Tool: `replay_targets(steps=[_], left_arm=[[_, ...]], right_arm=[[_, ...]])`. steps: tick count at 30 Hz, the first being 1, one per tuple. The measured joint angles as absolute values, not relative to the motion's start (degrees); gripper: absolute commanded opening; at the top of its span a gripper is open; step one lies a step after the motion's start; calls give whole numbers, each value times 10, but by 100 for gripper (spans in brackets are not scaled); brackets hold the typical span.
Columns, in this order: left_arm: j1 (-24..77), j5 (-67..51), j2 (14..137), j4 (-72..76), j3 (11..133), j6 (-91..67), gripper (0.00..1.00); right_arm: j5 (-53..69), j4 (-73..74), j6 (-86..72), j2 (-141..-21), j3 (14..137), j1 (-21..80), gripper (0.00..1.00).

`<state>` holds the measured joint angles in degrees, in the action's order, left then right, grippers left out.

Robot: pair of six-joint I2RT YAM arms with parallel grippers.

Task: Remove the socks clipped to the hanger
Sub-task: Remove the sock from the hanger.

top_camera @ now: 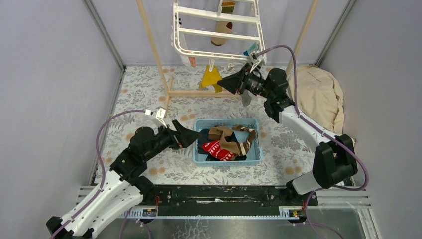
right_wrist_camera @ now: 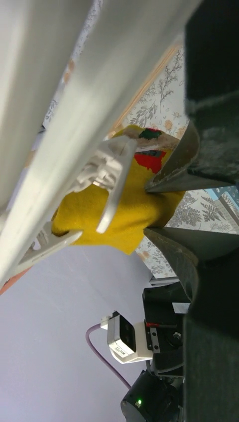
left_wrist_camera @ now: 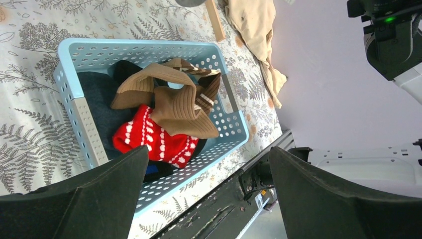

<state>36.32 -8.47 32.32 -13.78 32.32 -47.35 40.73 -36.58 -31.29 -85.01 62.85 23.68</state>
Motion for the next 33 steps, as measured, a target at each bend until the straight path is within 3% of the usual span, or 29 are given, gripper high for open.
replay_targets(steps=[10, 19, 33], left_arm=[[363, -84, 316, -147, 329, -473, 99], [363, -84, 321, -157, 341, -473, 99], [363, -98, 413, -98, 494, -469, 99]], right_arm=[[378, -365, -315, -862, 647, 255, 14], [359, -318, -303, -827, 646, 255, 11], [299, -135, -220, -768, 687, 255, 10]])
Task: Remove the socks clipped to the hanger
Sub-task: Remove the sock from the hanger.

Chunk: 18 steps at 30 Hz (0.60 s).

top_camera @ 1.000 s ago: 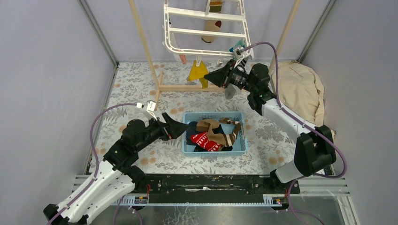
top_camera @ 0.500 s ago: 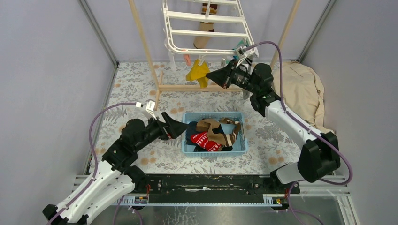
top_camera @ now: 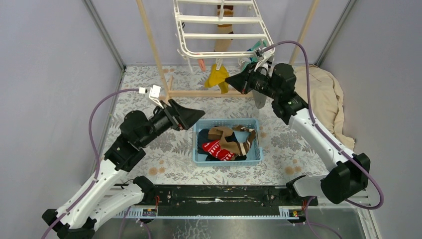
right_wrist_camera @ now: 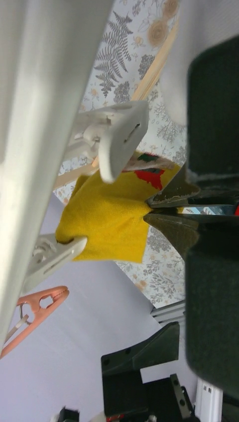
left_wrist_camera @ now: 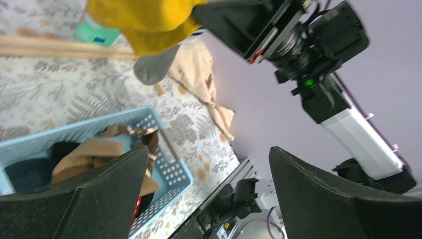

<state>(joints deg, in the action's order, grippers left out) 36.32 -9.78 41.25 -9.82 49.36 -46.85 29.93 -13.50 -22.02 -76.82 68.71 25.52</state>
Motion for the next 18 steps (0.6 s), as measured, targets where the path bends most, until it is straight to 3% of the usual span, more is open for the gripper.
replay_targets(steps=[9, 18], left_arm=[[384, -111, 481, -11, 552, -481, 99], [446, -47, 509, 30, 588, -451, 99]], right_arm=[[268, -46, -182, -749, 732, 255, 9], [264, 32, -172, -750, 795, 255, 8]])
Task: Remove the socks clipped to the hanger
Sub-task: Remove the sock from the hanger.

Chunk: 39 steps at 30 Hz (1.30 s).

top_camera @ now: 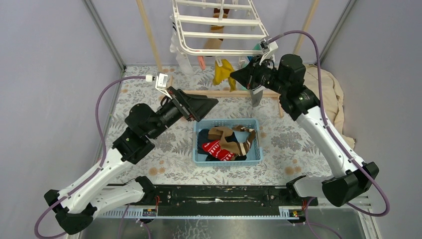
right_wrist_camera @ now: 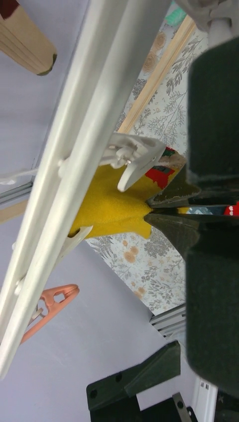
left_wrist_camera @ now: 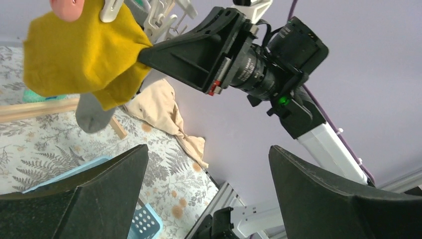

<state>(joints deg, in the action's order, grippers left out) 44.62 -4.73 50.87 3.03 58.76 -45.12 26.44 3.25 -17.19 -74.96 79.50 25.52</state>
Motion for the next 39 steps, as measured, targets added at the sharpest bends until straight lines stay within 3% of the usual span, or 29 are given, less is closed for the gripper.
replay_targets(steps=[18, 39], left_arm=[[495, 60, 581, 119, 620, -313, 99], [495, 95, 644, 219, 618, -247, 99]], right_arm=[[288, 189, -159, -768, 937, 250, 8], [386, 196, -218, -750, 849, 168, 7]])
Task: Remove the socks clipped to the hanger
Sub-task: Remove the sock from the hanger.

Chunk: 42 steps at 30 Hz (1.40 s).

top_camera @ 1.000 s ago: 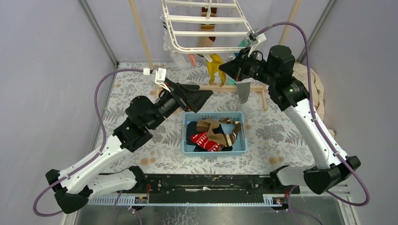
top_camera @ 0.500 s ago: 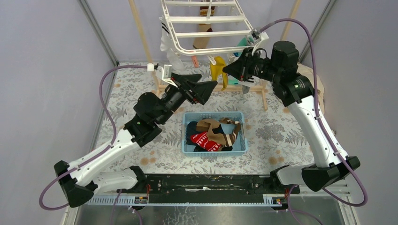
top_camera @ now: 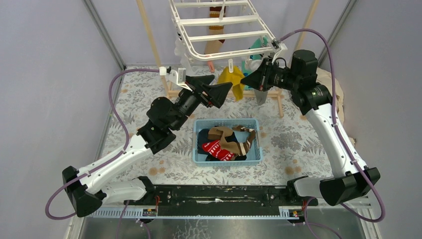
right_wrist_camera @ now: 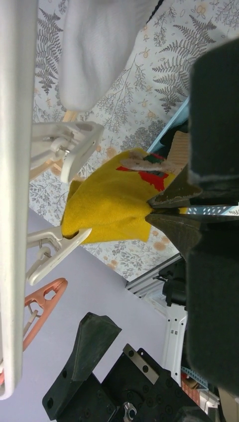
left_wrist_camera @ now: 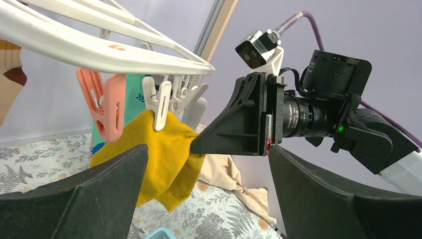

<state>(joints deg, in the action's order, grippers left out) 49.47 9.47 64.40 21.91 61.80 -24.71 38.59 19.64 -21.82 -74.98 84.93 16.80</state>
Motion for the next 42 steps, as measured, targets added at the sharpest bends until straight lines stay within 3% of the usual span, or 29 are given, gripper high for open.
replay_targets(steps=[25, 42], left_arm=[[456, 22, 694, 174, 657, -244, 99], [422, -41, 741, 263, 625, -251, 99]], right_arm=[[466, 164, -241, -748, 810, 116, 6], [502, 160, -241, -743, 796, 108, 6]])
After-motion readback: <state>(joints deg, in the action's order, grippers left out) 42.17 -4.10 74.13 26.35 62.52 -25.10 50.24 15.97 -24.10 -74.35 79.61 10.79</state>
